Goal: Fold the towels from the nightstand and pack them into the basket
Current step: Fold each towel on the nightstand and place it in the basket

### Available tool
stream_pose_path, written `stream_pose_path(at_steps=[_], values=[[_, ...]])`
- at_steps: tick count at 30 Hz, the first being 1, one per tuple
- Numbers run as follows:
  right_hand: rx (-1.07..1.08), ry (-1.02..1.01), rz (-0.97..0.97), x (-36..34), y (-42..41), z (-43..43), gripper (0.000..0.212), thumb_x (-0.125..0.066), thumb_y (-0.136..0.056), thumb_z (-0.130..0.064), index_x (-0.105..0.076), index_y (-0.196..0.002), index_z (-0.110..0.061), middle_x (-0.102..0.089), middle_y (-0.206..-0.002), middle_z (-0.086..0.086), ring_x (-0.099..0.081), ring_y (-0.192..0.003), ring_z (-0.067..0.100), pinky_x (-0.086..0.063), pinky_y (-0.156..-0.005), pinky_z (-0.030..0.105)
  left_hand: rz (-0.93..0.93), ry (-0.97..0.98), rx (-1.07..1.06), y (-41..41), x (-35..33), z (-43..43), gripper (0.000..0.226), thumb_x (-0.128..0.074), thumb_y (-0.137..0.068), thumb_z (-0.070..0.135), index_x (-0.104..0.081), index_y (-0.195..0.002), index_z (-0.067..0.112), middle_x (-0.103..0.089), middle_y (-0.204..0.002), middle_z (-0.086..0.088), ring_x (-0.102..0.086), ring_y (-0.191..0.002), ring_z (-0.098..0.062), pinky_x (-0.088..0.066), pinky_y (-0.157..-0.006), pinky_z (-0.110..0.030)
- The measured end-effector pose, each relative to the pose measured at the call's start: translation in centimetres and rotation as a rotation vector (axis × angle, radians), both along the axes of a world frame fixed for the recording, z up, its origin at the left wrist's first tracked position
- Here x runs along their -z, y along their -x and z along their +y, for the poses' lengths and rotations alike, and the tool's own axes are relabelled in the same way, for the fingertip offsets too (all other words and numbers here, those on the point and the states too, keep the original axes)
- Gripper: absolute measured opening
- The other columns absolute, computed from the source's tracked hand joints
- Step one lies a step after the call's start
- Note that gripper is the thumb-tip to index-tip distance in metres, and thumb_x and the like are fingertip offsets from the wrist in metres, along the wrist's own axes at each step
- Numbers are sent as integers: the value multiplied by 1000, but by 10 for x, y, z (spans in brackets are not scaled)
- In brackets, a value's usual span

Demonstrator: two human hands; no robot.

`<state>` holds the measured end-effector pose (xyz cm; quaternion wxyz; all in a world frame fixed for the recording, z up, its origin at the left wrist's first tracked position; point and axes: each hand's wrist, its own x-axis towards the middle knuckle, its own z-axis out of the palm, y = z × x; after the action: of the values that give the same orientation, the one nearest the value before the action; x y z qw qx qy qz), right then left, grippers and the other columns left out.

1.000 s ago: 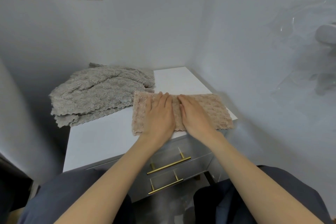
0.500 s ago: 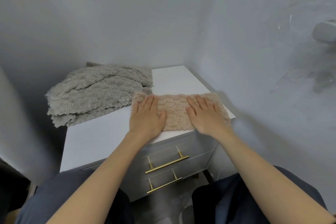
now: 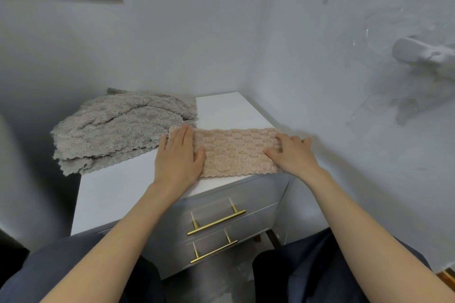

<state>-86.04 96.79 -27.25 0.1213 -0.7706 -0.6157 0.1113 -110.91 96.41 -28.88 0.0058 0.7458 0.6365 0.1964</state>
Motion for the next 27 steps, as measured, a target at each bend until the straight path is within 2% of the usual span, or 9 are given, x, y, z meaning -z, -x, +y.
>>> stream_pose_path(at_steps=[5, 10, 14, 17, 18, 21, 23, 25, 27], values=[[125, -30, 135, -3, -5, 5, 59, -54, -87, -51, -42, -135, -21, -50, -133, 10, -28, -130, 33, -27, -99, 42, -90, -81, 68, 2, -12, 0, 49, -37, -101, 31, -35, -145, 9, -43, -146, -8, -42, -131, -26, -33, -107, -38], [258, 90, 180, -6, -9, 20, 61, -48, -86, -56, -46, -128, -12, -53, -130, 8, -34, -131, 34, -22, -103, 47, -35, -8, 242, 2, -14, 18, 51, -37, -101, 35, -32, -146, 12, -38, -149, -7, -34, -137, -25, -27, -111, -36], [207, 138, 249, -15, -9, 26, 20, -60, -78, -36, -55, -85, -17, -63, -83, -4, -58, -93, 22, -24, -89, 39, 39, 32, 238, 4, -13, 35, 51, -36, -101, 37, -34, -146, 13, -39, -148, -7, -32, -137, -24, -24, -112, -36], [149, 133, 318, -22, -9, 30, 19, -67, -76, -26, -61, -88, -12, -67, -92, 3, -60, -94, 24, -33, -101, 42, 175, 9, 139, 3, -11, 45, 49, -33, -101, 40, -39, -142, 15, -43, -142, -4, -31, -131, -26, -24, -107, -38], [139, 129, 294, -25, -9, 33, 17, -68, -76, -25, -58, -82, -14, -64, -88, 2, -59, -92, 23, -34, -97, 41, 213, 19, 107, 2, -11, 50, 48, -31, -100, 42, -43, -139, 16, -45, -140, -4, -32, -129, -27, -24, -105, -39], [120, 83, 195, -29, -9, 40, 35, -66, -76, -18, -34, -63, -21, -39, -65, -3, -42, -63, 17, -28, -61, 29, 267, 94, 50, 3, -14, 62, 50, -27, -99, 51, -57, -118, 16, -48, -126, -7, -34, -121, -29, -24, -98, -40], [89, -36, 162, -28, -8, 45, 31, -61, -78, -12, -36, -62, -23, -39, -64, -3, -41, -62, 19, -26, -51, 28, 251, 134, 34, 5, -15, 66, 47, -29, -97, 56, -57, -100, 17, -49, -114, -5, -35, -117, -28, -24, -92, -39], [100, -187, 172, -28, -4, 50, 11, -58, -81, -11, -54, -82, -21, -55, -82, 1, -54, -81, 25, -40, -61, 29, 222, 140, 25, 6, -18, 67, 43, -35, -95, 56, -55, -91, 18, -47, -101, 0, -38, -110, -25, -22, -86, -37], [128, -320, 198, -26, 0, 57, 20, -57, -82, -10, -53, -99, -20, -61, -98, 5, -58, -93, 28, -42, -69, 32, 157, 138, 43, 7, -22, 65, 36, -43, -93, 52, -53, -84, 18, -49, -88, 3, -42, -96, -21, -23, -80, -35]])
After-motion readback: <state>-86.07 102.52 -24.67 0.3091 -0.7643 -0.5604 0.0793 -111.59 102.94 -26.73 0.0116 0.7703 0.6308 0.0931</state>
